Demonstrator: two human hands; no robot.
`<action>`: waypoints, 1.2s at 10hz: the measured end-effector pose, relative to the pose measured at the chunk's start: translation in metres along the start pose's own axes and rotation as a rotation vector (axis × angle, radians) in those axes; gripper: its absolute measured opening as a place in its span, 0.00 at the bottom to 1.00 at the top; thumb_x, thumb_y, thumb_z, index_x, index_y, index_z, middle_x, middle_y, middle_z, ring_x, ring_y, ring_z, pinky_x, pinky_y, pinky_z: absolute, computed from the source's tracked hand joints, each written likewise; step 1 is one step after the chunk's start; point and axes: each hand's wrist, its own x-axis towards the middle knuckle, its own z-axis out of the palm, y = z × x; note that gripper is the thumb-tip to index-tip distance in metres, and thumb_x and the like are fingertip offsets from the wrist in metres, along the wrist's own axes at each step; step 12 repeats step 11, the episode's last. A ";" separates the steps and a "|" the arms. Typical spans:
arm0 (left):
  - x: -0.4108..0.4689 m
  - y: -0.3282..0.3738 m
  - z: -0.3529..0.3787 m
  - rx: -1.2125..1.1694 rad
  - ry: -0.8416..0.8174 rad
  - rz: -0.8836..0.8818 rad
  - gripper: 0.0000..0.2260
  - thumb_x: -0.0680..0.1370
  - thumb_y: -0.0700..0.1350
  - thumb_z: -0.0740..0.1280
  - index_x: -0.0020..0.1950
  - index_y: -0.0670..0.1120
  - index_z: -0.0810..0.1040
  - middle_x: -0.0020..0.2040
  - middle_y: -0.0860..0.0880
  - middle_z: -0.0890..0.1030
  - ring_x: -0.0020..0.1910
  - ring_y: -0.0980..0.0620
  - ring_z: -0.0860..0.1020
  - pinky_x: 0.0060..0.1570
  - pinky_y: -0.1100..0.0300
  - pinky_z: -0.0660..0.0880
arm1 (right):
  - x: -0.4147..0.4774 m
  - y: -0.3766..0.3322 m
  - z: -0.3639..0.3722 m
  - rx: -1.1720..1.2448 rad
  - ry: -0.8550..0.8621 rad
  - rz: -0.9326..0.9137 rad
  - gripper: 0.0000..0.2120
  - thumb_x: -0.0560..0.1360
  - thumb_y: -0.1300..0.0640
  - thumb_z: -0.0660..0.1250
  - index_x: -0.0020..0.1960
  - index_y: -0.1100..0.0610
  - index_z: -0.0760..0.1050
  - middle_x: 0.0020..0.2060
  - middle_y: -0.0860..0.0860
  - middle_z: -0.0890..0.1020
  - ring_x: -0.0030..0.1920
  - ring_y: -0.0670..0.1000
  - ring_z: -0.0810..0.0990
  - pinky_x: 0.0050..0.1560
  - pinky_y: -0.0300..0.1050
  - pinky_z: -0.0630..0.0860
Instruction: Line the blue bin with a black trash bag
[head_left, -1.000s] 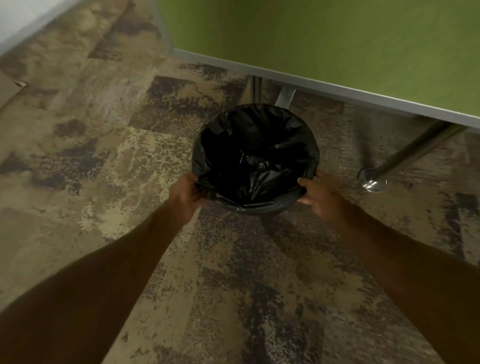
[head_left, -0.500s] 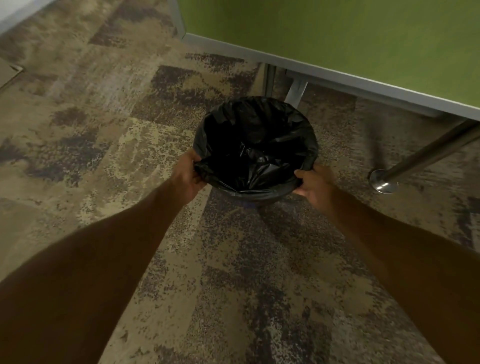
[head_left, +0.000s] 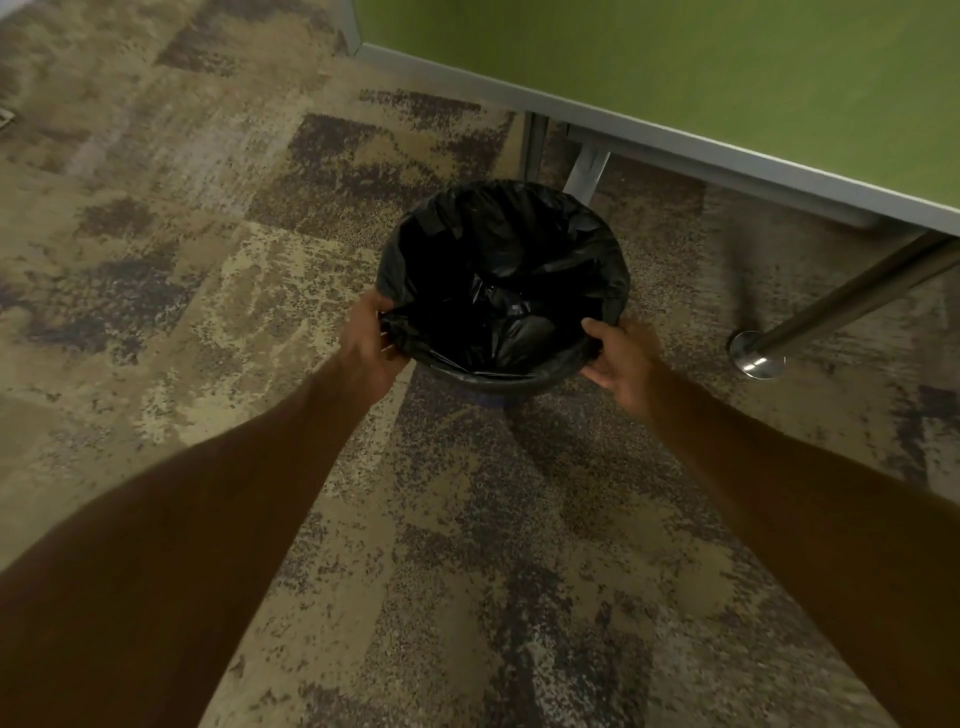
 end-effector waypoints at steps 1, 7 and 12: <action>0.001 -0.003 -0.001 0.012 0.022 -0.005 0.21 0.73 0.45 0.61 0.65 0.39 0.72 0.57 0.43 0.77 0.53 0.46 0.77 0.40 0.58 0.77 | -0.007 -0.001 -0.006 -0.022 -0.002 0.019 0.25 0.72 0.43 0.69 0.65 0.53 0.73 0.57 0.52 0.80 0.48 0.48 0.79 0.40 0.43 0.75; 0.004 -0.022 -0.001 0.197 0.136 0.025 0.27 0.74 0.56 0.63 0.70 0.46 0.69 0.70 0.49 0.70 0.60 0.51 0.70 0.59 0.54 0.67 | -0.017 0.014 -0.018 -0.202 -0.042 -0.096 0.34 0.78 0.35 0.40 0.78 0.52 0.53 0.77 0.56 0.57 0.76 0.58 0.57 0.74 0.55 0.57; -0.007 -0.040 -0.002 1.112 0.254 0.594 0.39 0.76 0.63 0.60 0.77 0.40 0.52 0.78 0.39 0.54 0.77 0.40 0.53 0.75 0.45 0.53 | -0.022 0.010 -0.041 -1.257 0.148 -0.717 0.39 0.76 0.32 0.44 0.76 0.59 0.52 0.75 0.61 0.60 0.75 0.61 0.57 0.73 0.59 0.59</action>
